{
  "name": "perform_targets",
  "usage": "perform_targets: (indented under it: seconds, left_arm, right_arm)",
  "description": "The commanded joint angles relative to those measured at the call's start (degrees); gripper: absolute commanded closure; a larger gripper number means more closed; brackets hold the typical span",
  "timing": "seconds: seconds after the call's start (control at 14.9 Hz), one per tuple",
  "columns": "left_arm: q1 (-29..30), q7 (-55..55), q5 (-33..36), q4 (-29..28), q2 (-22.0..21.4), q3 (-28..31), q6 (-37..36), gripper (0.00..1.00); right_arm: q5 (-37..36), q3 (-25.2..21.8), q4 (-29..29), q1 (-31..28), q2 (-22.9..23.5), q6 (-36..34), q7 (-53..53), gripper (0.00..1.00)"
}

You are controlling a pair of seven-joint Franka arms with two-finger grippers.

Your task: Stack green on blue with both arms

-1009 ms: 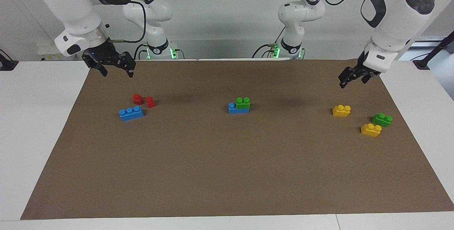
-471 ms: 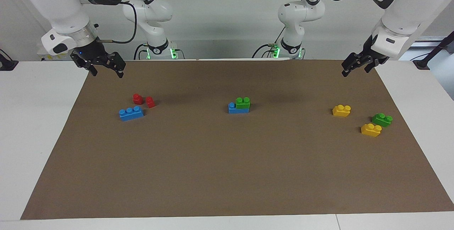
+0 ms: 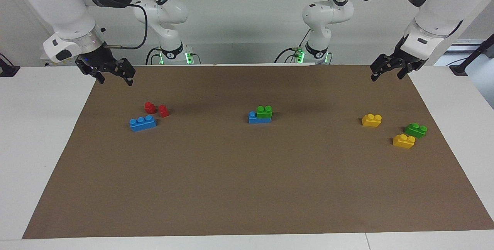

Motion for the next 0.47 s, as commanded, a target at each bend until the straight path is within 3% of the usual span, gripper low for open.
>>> perform_targets:
  seconds: [0.0,0.4]
  left_arm:
    - [0.1,2.8,-0.9,1.8,0.9,0.0,-1.4,0.0]
    - [0.4,2.8,-1.0,1.6,0.9,0.0,-1.4,0.0]
  right_arm:
    - [-1.6,0.7,1.5,-0.9,0.9,-1.7,-1.3,0.0]
    - [-3.0,0.7,1.6,-0.9,0.9,-1.7,-5.4,0.0]
